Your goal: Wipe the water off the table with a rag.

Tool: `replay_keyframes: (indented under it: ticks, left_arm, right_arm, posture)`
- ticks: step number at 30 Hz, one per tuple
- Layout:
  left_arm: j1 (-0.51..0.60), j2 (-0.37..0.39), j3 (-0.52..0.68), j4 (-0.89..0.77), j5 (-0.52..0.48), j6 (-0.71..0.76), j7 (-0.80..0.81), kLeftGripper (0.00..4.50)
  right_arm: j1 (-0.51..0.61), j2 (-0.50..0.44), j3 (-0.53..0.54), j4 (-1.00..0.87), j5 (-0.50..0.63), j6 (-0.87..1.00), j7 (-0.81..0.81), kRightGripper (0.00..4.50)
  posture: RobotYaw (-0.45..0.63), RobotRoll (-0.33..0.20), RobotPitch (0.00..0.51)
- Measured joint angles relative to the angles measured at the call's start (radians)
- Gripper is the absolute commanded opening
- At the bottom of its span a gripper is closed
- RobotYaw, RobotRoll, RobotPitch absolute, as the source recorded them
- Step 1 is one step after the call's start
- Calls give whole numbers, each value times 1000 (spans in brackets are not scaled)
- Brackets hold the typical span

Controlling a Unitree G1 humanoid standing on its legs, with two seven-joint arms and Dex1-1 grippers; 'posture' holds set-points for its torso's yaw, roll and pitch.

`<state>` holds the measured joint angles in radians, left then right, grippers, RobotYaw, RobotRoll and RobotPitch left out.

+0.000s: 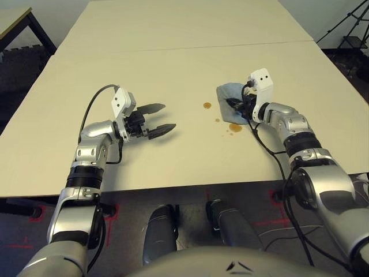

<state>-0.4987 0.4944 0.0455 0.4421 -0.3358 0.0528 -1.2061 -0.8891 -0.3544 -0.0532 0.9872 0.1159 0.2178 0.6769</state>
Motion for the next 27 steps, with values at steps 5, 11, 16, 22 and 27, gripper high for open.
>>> replay_keyframes:
  ticks: [5, 11, 16, 22, 27]
  left_arm:
    - [0, -3, -1, 1, 0, 0, 0, 4500]
    - [0, -4, -6, 6, 1, 0, 0, 4500]
    - [-2, -7, -8, 7, 1, -1, 0, 4500]
    - [-8, -14, -16, 12, 2, -9, 0, 4500]
    - [-15, -20, -20, 37, 3, -18, 0, 4500]
  right_arm:
    - [-13, -78, 1, 52, -27, -37, 0, 185]
    - [-15, -163, -6, 78, -29, -46, -7, 182]
    - [-11, -247, -44, 54, -5, 18, 33, 179]
    - [73, -362, -80, -189, 69, 235, 154, 179]
    - [185, -444, -114, -450, 147, 448, 205, 178]
  posture:
    - [-207, 0, 141]
    - [-214, 0, 143]
    - [-223, 0, 144]
    - [-234, 0, 143]
    - [-243, 0, 142]
